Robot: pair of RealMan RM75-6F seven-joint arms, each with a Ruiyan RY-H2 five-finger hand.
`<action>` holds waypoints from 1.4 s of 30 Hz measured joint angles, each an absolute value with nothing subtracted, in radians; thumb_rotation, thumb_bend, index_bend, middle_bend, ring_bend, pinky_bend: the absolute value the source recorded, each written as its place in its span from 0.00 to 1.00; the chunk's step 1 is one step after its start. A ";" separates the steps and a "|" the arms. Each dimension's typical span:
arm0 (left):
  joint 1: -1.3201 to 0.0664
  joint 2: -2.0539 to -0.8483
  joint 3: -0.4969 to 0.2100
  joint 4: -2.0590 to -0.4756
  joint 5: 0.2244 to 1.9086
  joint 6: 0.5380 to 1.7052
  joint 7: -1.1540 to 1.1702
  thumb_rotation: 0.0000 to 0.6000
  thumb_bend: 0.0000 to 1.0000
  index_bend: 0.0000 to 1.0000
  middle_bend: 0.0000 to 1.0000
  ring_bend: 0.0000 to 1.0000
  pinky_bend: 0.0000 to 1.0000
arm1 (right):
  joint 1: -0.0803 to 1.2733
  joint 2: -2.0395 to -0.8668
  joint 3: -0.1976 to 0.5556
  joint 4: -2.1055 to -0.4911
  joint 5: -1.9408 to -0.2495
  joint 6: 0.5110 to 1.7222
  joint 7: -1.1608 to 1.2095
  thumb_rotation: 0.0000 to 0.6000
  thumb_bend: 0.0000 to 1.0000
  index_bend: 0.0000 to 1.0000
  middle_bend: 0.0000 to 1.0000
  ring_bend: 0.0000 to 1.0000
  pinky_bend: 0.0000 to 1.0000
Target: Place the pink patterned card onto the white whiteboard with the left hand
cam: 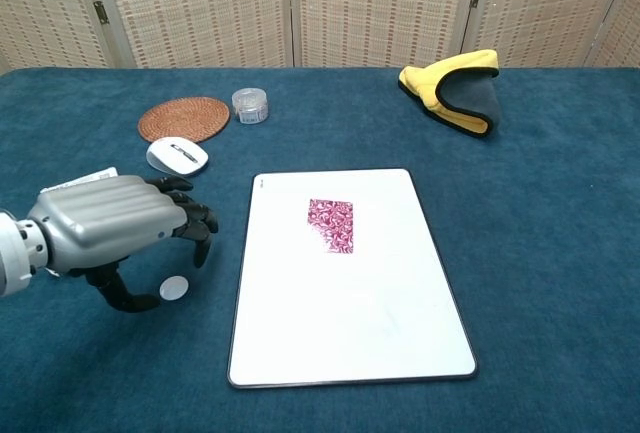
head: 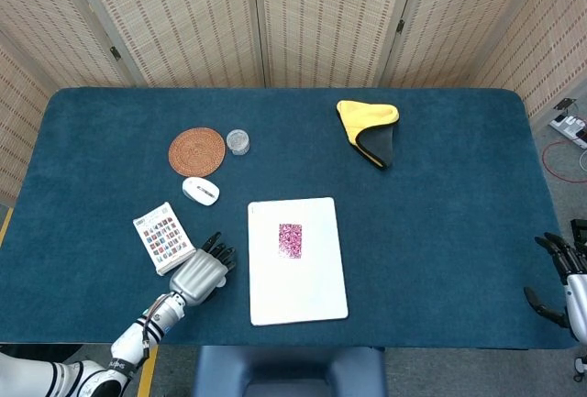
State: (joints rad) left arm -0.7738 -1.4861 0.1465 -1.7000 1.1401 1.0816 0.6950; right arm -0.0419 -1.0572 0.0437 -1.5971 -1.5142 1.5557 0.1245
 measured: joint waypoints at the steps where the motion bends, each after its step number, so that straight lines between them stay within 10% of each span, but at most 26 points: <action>1: -0.770 -1.491 0.144 -1.694 1.139 1.077 0.695 1.00 0.34 0.41 0.22 0.20 0.00 | -0.042 -1.057 0.043 -1.598 -1.515 1.556 0.124 1.00 0.31 0.16 0.17 0.21 0.10; 42: -0.674 -1.558 0.076 -1.566 1.222 1.041 0.629 1.00 0.34 0.52 0.24 0.22 0.00 | -0.037 -1.046 0.043 -1.637 -1.521 1.558 0.085 1.00 0.31 0.16 0.17 0.21 0.10</action>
